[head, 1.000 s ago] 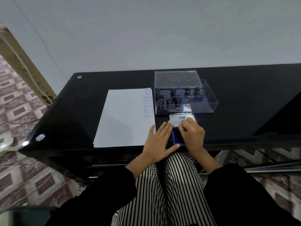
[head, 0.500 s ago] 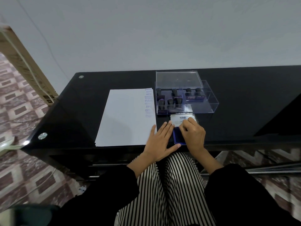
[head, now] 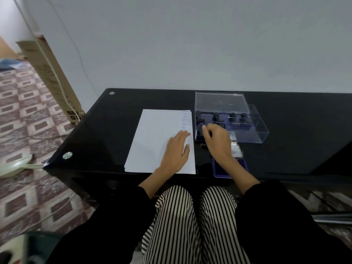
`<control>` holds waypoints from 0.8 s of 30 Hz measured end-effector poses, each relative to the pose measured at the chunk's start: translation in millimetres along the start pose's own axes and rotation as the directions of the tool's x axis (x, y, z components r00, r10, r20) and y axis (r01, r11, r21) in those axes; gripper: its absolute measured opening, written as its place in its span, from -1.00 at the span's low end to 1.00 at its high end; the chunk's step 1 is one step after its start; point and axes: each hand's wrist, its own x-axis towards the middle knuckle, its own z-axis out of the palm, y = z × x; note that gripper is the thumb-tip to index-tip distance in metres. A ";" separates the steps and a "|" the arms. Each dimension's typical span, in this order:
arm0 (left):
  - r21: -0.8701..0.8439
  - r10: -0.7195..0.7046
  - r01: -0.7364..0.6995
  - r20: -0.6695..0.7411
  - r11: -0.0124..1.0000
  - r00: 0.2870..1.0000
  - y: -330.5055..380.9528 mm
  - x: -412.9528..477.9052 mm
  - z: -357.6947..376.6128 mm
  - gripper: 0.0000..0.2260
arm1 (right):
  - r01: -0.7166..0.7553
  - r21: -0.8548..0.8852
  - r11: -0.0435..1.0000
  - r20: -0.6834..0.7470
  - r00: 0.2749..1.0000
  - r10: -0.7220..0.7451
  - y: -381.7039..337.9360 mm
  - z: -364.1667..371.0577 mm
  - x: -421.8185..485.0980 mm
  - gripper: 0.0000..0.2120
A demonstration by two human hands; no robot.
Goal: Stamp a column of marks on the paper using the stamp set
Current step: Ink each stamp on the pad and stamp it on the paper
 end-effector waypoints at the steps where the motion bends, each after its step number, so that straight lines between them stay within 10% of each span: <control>1: 0.026 -0.043 0.043 0.001 0.999 0.999 -5.8 2.5 -4.5 -0.63 | 0.009 -0.007 1.000 0.037 0.999 -0.009 -6.9 4.2 6.3 -0.68; 8: 0.325 -0.250 0.183 0.178 0.928 0.952 -36.4 2.5 -12.6 -0.43 | 0.063 -0.124 0.990 0.209 0.977 -0.036 -25.7 36.9 24.8 -0.69; 24: 0.491 -0.202 0.090 0.181 0.867 0.962 -54.7 -7.3 1.6 -0.09 | 0.183 -0.372 0.910 0.269 0.960 -0.083 -26.6 70.6 23.1 -0.66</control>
